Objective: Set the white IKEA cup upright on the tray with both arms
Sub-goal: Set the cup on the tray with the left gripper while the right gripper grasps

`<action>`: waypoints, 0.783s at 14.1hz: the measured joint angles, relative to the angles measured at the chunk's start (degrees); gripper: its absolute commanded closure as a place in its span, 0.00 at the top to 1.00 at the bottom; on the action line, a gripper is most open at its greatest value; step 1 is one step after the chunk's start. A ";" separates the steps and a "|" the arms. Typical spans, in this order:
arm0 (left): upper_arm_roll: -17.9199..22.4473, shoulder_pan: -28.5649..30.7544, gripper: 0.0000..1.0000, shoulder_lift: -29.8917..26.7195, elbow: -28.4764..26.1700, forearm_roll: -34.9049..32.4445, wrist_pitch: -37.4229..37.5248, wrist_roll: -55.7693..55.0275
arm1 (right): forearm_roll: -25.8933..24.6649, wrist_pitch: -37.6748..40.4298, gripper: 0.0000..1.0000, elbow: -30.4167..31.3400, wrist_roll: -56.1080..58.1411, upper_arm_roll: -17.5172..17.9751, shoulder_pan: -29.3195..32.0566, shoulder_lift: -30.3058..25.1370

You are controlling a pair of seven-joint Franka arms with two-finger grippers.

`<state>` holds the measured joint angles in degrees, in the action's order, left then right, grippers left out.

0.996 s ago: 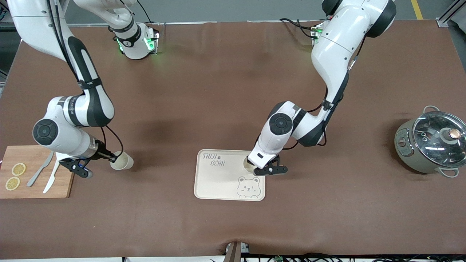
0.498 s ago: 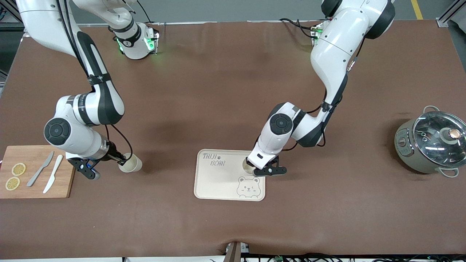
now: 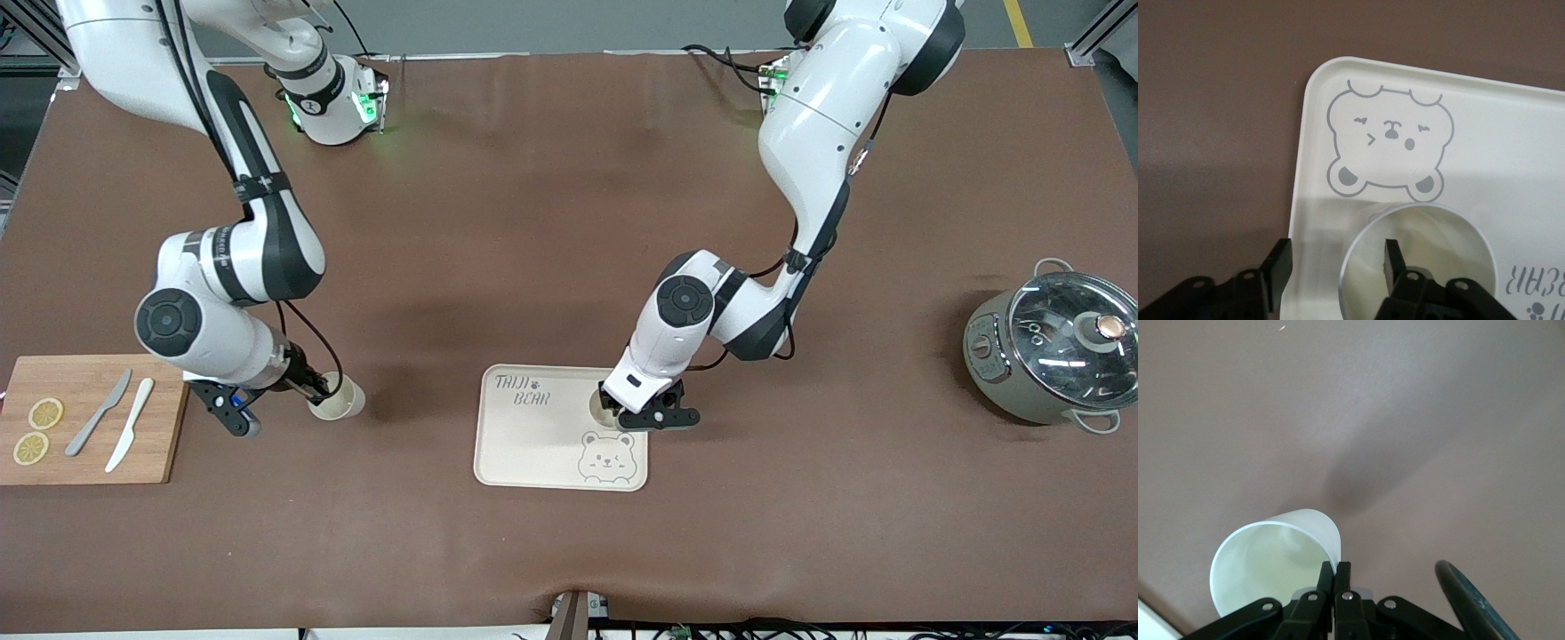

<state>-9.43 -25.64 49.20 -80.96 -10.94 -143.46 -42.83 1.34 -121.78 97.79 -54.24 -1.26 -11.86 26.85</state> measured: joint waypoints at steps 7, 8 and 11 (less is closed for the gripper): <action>0.24 0.31 1.00 -1.33 1.54 -0.05 1.80 -0.04 | 3.90 1.08 0.00 -2.12 -3.08 0.02 -1.11 0.53; 0.30 0.37 1.00 -2.19 1.69 -0.06 3.44 -0.04 | 3.94 1.13 0.00 -2.42 -4.09 0.03 -1.51 0.59; 0.45 0.72 1.00 -6.34 2.11 -0.16 10.42 0.41 | 5.56 1.13 0.00 -4.15 -7.91 0.11 -3.15 1.46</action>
<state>-8.98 -24.91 42.86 -78.86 -11.10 -133.04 -42.42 6.91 -120.65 93.64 -62.14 -1.15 -15.01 28.31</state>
